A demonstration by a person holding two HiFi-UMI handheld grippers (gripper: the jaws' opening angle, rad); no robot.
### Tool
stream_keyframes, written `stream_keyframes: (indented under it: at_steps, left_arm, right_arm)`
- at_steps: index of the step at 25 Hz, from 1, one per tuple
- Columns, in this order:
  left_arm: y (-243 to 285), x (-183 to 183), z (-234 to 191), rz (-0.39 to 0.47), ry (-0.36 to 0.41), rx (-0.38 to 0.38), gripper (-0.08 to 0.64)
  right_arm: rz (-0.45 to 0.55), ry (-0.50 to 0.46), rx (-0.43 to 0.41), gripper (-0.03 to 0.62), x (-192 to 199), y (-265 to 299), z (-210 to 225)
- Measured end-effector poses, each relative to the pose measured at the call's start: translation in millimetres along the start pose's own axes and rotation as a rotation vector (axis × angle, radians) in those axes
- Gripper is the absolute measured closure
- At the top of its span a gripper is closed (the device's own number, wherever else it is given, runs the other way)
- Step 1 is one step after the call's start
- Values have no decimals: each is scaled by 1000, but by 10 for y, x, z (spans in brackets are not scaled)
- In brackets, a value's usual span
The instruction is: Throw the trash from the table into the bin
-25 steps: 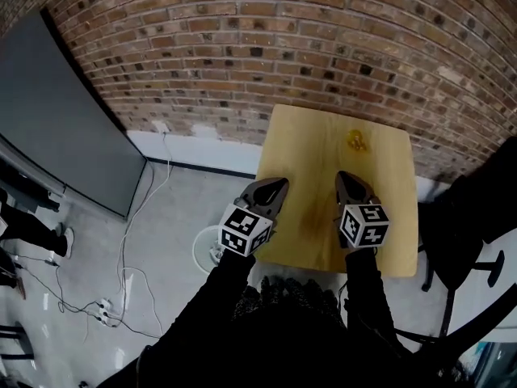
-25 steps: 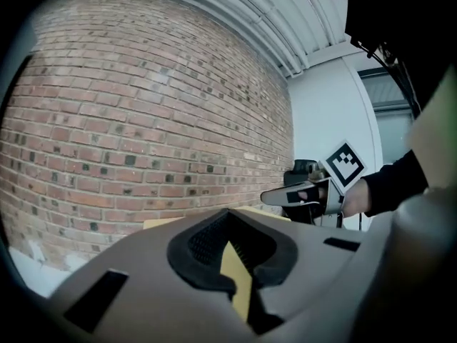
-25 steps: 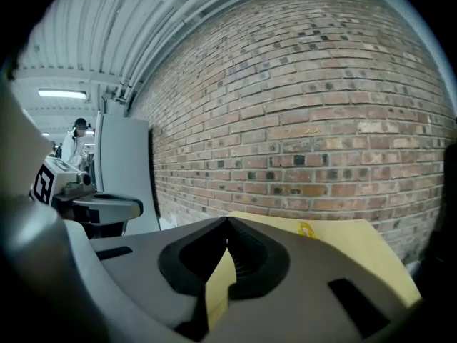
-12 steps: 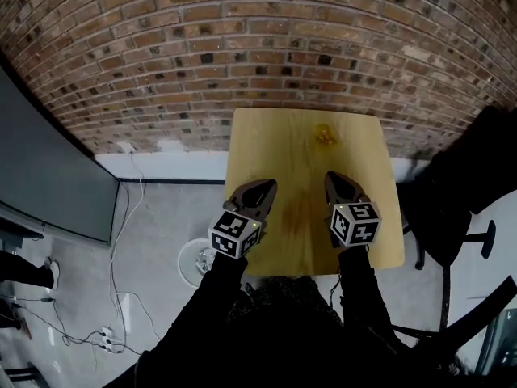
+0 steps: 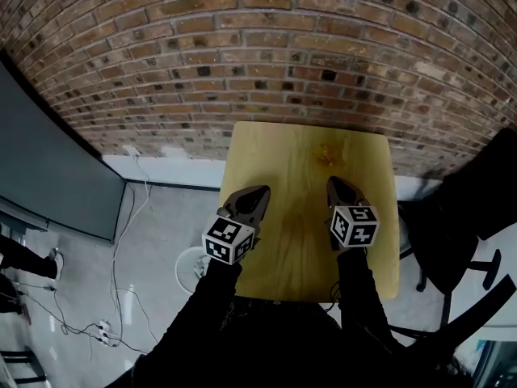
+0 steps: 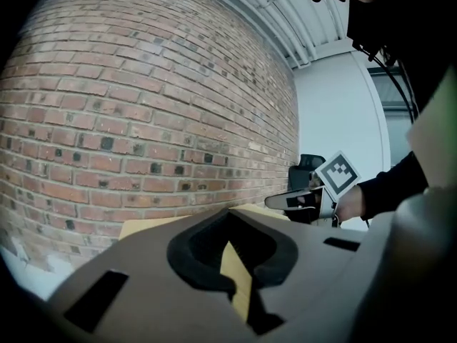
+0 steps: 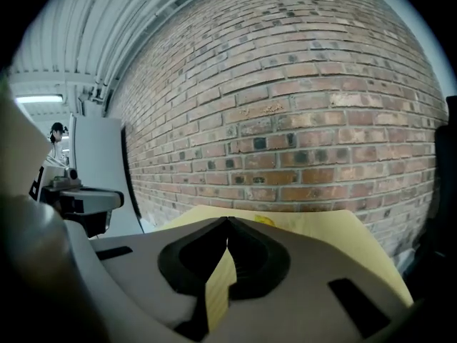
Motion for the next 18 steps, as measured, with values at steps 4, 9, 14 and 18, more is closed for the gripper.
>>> stream_keyframes:
  at_steps: [4, 9, 14, 18]
  left_arm:
    - [161, 9, -39, -15, -6, -26, 557]
    - [309, 59, -38, -41, -20, -43, 557]
    - [377, 145, -77, -73, -32, -63, 557]
    - [400, 198, -89, -94, -38, -69, 557]
  right_arm:
    - [0, -7, -7, 579, -47, 173, 185]
    - [-34, -32, 58, 573, -15, 365, 432]
    - [-95, -2, 35, 270, 107, 622, 560]
    - [-123, 8, 23, 216, 192, 798, 625]
Point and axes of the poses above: the fingertips, and each gripper's own axes: y forward along the fingers, z to its right, x out of its underside, the point moved 7 cm from there along -y, backward along the fingers, and after that the axes turned 4 degrees about y, right-handed, at the moved point
